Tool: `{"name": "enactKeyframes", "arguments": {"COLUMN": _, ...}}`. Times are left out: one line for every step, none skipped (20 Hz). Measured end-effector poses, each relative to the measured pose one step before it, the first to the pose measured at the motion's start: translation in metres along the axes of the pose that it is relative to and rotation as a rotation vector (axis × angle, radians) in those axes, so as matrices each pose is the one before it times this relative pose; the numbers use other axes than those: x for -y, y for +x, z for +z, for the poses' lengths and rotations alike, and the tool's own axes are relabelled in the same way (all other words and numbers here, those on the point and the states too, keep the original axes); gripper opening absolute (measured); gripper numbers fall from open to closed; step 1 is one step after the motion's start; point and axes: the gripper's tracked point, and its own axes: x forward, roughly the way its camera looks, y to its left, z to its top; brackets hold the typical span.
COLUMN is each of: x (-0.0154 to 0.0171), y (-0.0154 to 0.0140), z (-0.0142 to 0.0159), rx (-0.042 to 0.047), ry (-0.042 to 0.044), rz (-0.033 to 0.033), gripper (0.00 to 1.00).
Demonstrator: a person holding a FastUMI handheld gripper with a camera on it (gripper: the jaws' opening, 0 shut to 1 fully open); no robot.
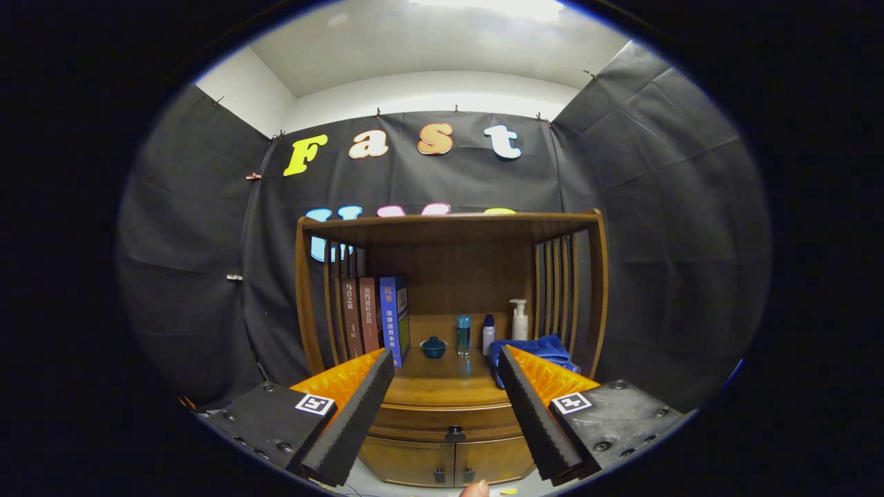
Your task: Pull open the drawer, take out the items inside it, and place them on the countertop above the cabinet.
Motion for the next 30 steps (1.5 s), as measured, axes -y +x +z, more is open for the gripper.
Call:
{"name": "enactKeyframes", "arguments": {"x": 0.00016, "y": 0.00689, "z": -0.01214, "rx": -0.00545, "ry": 0.00627, "rz": 0.00324, "gripper": 0.98}}
{"name": "enactKeyframes", "arguments": {"x": 0.00186, "y": 0.00763, "z": -0.01317, "rx": -0.00621, "ry": 0.00339, "rz": -0.00483, "gripper": 0.98}}
{"name": "enactKeyframes", "arguments": {"x": 0.00332, "y": 0.00764, "z": -0.01471, "rx": -0.00875, "ry": -0.00117, "rz": -0.00698, "gripper": 0.98}}
{"name": "enactKeyframes", "arguments": {"x": 0.00177, "y": 0.00672, "z": -0.01619, "rx": -0.01004, "ry": -0.00667, "rz": -0.00258, "gripper": 0.99}}
{"name": "enactKeyframes", "arguments": {"x": -0.00096, "y": 0.00784, "z": -0.01729, "rx": -0.01739, "ry": -0.01113, "rz": -0.00316, "gripper": 0.99}}
{"name": "enactKeyframes", "arguments": {"x": 0.00210, "y": 0.00652, "z": -0.01646, "rx": -0.01771, "ry": -0.00953, "rz": -0.00684, "gripper": 0.99}}
{"name": "enactKeyframes", "arguments": {"x": 0.00170, "y": 0.00527, "z": -0.01773, "rx": -0.02147, "ry": -0.00116, "rz": -0.00080, "gripper": 0.99}}
{"name": "enactKeyframes", "arguments": {"x": 0.00050, "y": 0.00514, "z": -0.01389, "rx": -0.01720, "ry": 0.00538, "rz": 0.00213, "gripper": 0.99}}
{"name": "enactKeyframes", "arguments": {"x": -0.00012, "y": 0.00785, "z": -0.01587, "rx": -0.01508, "ry": 0.00022, "rz": 0.00391, "gripper": 0.99}}
{"name": "enactKeyframes", "arguments": {"x": -0.00024, "y": 0.00691, "z": -0.01477, "rx": -0.01854, "ry": -0.00803, "rz": 0.00392, "gripper": 0.99}}
{"name": "enactKeyframes", "arguments": {"x": 0.00150, "y": 0.00623, "z": -0.01653, "rx": -0.02206, "ry": -0.00834, "rz": -0.00190, "gripper": 0.99}}
{"name": "enactKeyframes", "arguments": {"x": -0.00093, "y": 0.00590, "z": -0.01287, "rx": -0.01477, "ry": 0.00090, "rz": 0.00323, "gripper": 0.99}}
{"name": "enactKeyframes", "arguments": {"x": 0.00146, "y": 0.00562, "z": -0.01207, "rx": -0.01308, "ry": 0.00820, "rz": -0.00095, "gripper": 0.99}}
{"name": "enactKeyframes", "arguments": {"x": 0.00016, "y": 0.00543, "z": -0.00938, "rx": -0.00789, "ry": 0.00912, "rz": -0.00160, "gripper": 0.99}}
{"name": "enactKeyframes", "arguments": {"x": 0.00198, "y": 0.00557, "z": -0.00885, "rx": -0.00886, "ry": 0.00338, "rz": -0.00585, "gripper": 0.99}}
{"name": "enactKeyframes", "arguments": {"x": 0.00185, "y": 0.00702, "z": -0.00882, "rx": -0.00884, "ry": -0.00324, "rz": -0.00511, "gripper": 0.99}}
{"name": "enactKeyframes", "arguments": {"x": 0.00317, "y": 0.00709, "z": -0.00724, "rx": -0.00832, "ry": -0.00696, "rz": -0.00492, "gripper": 0.99}}
{"name": "enactKeyframes", "arguments": {"x": 0.00263, "y": 0.00526, "z": -0.00714, "rx": -0.00938, "ry": -0.00842, "rz": -0.00428, "gripper": 0.99}}
{"name": "enactKeyframes", "arguments": {"x": 0.00551, "y": 0.00341, "z": -0.00891, "rx": -0.02163, "ry": -0.00813, "rz": -0.00715, "gripper": 0.99}}
{"name": "enactKeyframes", "arguments": {"x": 0.00386, "y": 0.00563, "z": -0.00786, "rx": -0.01323, "ry": 0.00311, "rz": -0.00705, "gripper": 0.93}}
{"name": "enactKeyframes", "arguments": {"x": 0.00197, "y": 0.00258, "z": -0.00241, "rx": -0.01359, "ry": 0.00899, "rz": 0.00230, "gripper": 0.87}}
{"name": "enactKeyframes", "arguments": {"x": 0.00019, "y": 0.00449, "z": -0.00605, "rx": -0.01500, "ry": 0.00980, "rz": 0.00367, "gripper": 0.81}}
{"name": "enactKeyframes", "arguments": {"x": -0.00218, "y": 0.00665, "z": -0.00594, "rx": -0.01165, "ry": 0.01237, "rz": 0.01172, "gripper": 0.76}}
{"name": "enactKeyframes", "arguments": {"x": 0.00176, "y": -0.00105, "z": -0.00165, "rx": -0.00714, "ry": 0.00346, "rz": -0.00396, "gripper": 0.73}}
{"name": "enactKeyframes", "arguments": {"x": -0.00648, "y": -0.00028, "z": -0.00210, "rx": -0.00816, "ry": 0.01287, "rz": 0.02847, "gripper": 0.73}}
{"name": "enactKeyframes", "arguments": {"x": 0.00128, "y": 0.00644, "z": -0.00016, "rx": 0.00555, "ry": -0.00745, "rz": -0.00763, "gripper": 0.67}}
{"name": "enactKeyframes", "arguments": {"x": -0.00189, "y": -0.00294, "z": -0.00172, "rx": -0.00925, "ry": -0.01570, "rz": -0.00157, "gripper": 0.61}}
{"name": "enactKeyframes", "arguments": {"x": 0.00240, "y": 0.00126, "z": -0.00047, "rx": -0.01859, "ry": -0.02510, "rz": -0.02118, "gripper": 0.55}}
{"name": "enactKeyframes", "arguments": {"x": 0.00051, "y": 0.00366, "z": -0.00070, "rx": 0.01386, "ry": -0.00510, "rz": -0.01077, "gripper": 0.48}}
{"name": "enactKeyframes", "arguments": {"x": 0.00051, "y": -0.00320, "z": -0.00178, "rx": -0.00129, "ry": -0.00167, "rz": -0.00635, "gripper": 0.48}}
